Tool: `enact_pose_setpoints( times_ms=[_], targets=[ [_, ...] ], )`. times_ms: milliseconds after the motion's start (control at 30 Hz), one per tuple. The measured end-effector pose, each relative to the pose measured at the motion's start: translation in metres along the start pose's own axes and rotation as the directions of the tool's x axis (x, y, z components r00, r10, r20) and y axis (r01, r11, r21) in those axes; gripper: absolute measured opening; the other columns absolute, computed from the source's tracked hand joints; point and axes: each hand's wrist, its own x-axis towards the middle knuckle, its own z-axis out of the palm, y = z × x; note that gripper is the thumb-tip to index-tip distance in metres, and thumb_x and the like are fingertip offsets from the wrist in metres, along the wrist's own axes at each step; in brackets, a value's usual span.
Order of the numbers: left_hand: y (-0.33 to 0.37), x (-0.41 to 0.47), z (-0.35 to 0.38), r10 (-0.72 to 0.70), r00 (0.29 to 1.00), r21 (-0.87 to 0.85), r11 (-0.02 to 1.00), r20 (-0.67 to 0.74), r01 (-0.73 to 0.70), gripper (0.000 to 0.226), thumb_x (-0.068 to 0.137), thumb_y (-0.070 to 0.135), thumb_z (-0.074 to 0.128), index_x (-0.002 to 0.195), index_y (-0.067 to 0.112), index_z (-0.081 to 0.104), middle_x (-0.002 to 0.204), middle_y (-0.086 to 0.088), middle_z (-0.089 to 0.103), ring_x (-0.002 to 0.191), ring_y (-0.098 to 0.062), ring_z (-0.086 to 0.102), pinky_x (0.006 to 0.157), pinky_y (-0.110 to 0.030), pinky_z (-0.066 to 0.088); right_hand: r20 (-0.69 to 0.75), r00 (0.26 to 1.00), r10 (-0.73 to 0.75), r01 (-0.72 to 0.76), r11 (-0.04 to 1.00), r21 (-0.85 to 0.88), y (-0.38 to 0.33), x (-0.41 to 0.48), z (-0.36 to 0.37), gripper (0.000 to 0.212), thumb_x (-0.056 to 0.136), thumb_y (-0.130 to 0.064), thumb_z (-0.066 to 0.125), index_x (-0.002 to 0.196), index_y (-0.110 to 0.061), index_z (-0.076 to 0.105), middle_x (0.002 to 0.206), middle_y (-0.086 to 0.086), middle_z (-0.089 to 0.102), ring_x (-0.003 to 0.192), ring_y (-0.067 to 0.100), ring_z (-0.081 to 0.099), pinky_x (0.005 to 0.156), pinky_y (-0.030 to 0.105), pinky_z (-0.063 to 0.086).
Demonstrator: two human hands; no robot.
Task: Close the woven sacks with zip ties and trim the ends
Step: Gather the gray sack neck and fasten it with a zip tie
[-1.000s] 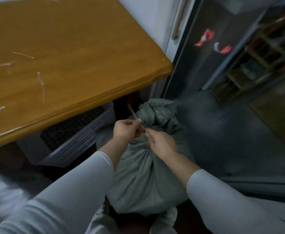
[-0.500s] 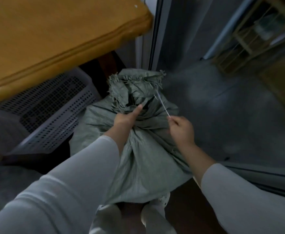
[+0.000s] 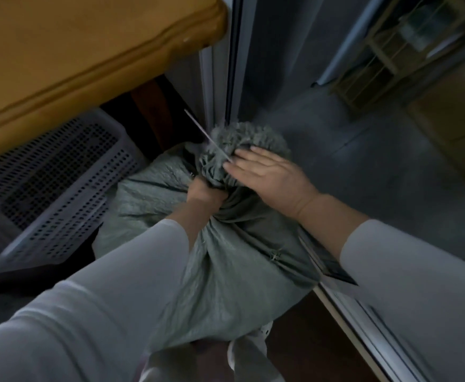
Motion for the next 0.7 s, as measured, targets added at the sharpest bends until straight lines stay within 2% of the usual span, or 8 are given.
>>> enact_pose_setpoints(
  times_ms=[100, 200, 300, 367, 433, 500, 567, 700],
  targets=[
    [-0.006, 0.000, 0.001, 0.084, 0.996, -0.041, 0.996, 0.039, -0.082, 0.058, 0.075, 0.005, 0.071, 0.130, 0.007, 0.051, 0.129, -0.012, 0.057, 0.123, -0.024, 0.051, 0.105, -0.041, 0.042, 0.385, 0.915, -0.124, 0.144, 0.989, -0.024, 0.012, 0.006, -0.001, 0.090, 0.065, -0.017, 0.079, 0.142, -0.007, 0.034, 0.146, 0.009, 0.041, 0.136, 0.023, 0.037, 0.116, 0.038, 0.016],
    [-0.009, -0.008, 0.001, 0.207, 0.973, -0.152, 0.970, 0.106, -0.190, 0.058, 0.073, -0.003, 0.069, 0.127, -0.005, 0.049, 0.129, -0.020, 0.055, 0.123, -0.027, 0.050, 0.106, -0.040, 0.040, 0.507, 0.856, -0.102, 0.170, 0.981, -0.090, 0.015, 0.012, 0.009, 0.102, 0.061, -0.011, 0.076, 0.147, -0.008, 0.021, 0.153, 0.008, 0.027, 0.142, 0.021, 0.026, 0.118, 0.040, 0.002],
    [-0.021, -0.007, 0.002, 0.278, 0.952, -0.138, 0.955, 0.129, -0.261, 0.054, 0.069, -0.011, 0.064, 0.121, -0.009, 0.051, 0.124, -0.025, 0.057, 0.121, -0.031, 0.052, 0.103, -0.038, 0.041, 0.466, 0.876, -0.120, 0.217, 0.963, -0.161, 0.010, 0.023, 0.021, 0.072, 0.071, -0.005, 0.058, 0.140, -0.006, 0.037, 0.144, 0.010, 0.045, 0.134, 0.023, 0.041, 0.116, 0.050, 0.012],
    [-0.027, -0.007, -0.002, 0.258, 0.956, -0.113, 0.963, 0.140, -0.243, 0.048, 0.070, -0.015, 0.062, 0.116, -0.009, 0.054, 0.120, -0.025, 0.060, 0.116, -0.028, 0.054, 0.098, -0.033, 0.042, 0.533, 0.841, -0.090, 0.200, 0.968, -0.153, 0.001, 0.037, 0.024, 0.056, 0.075, -0.001, 0.041, 0.130, -0.004, 0.051, 0.128, 0.014, 0.059, 0.123, 0.028, 0.053, 0.112, 0.057, 0.012],
    [-0.030, -0.008, -0.007, 0.227, 0.964, -0.151, 0.967, 0.142, -0.205, 0.050, 0.064, -0.007, 0.064, 0.114, -0.008, 0.055, 0.116, -0.025, 0.061, 0.111, -0.029, 0.057, 0.096, -0.036, 0.044, 0.689, 0.725, -0.004, 0.128, 0.983, -0.129, -0.011, 0.052, 0.019, 0.044, 0.078, 0.000, 0.040, 0.120, -0.006, 0.054, 0.116, 0.013, 0.062, 0.110, 0.030, 0.057, 0.113, 0.054, 0.017],
    [-0.026, -0.013, -0.009, 0.181, 0.977, -0.139, 0.976, 0.116, -0.165, 0.051, 0.066, -0.005, 0.067, 0.116, -0.005, 0.054, 0.114, -0.022, 0.063, 0.110, -0.032, 0.059, 0.093, -0.035, 0.046, 0.772, 0.627, 0.104, -0.011, 0.992, -0.125, -0.017, 0.067, 0.011, 0.026, 0.082, -0.010, 0.051, 0.106, -0.009, 0.058, 0.107, 0.007, 0.062, 0.101, 0.029, 0.059, 0.091, 0.040, 0.044],
    [-0.020, -0.023, -0.010, 0.147, 0.989, -0.066, 0.987, 0.004, -0.147, 0.056, 0.071, -0.001, 0.069, 0.123, 0.002, 0.050, 0.115, -0.015, 0.061, 0.109, -0.026, 0.058, 0.085, -0.025, 0.044, 0.803, 0.568, 0.182, -0.117, 0.983, -0.140, -0.023, 0.084, -0.004, 0.013, 0.082, -0.021, 0.055, 0.092, -0.013, 0.057, 0.095, 0.004, 0.059, 0.096, 0.026, 0.059, 0.069, 0.030, 0.043],
    [-0.022, -0.070, -0.005, 0.202, 0.959, -0.109, 0.968, -0.198, -0.226, 0.075, 0.077, 0.010, 0.064, 0.143, 0.013, 0.029, 0.129, -0.009, 0.055, 0.111, -0.017, 0.054, 0.087, -0.016, 0.036, 0.878, 0.404, 0.255, -0.260, 0.953, -0.157, -0.040, 0.110, -0.029, 0.014, 0.078, -0.025, 0.056, 0.079, -0.013, 0.048, 0.082, 0.002, 0.050, 0.080, 0.024, 0.052, 0.068, 0.029, 0.044]
  ],
)
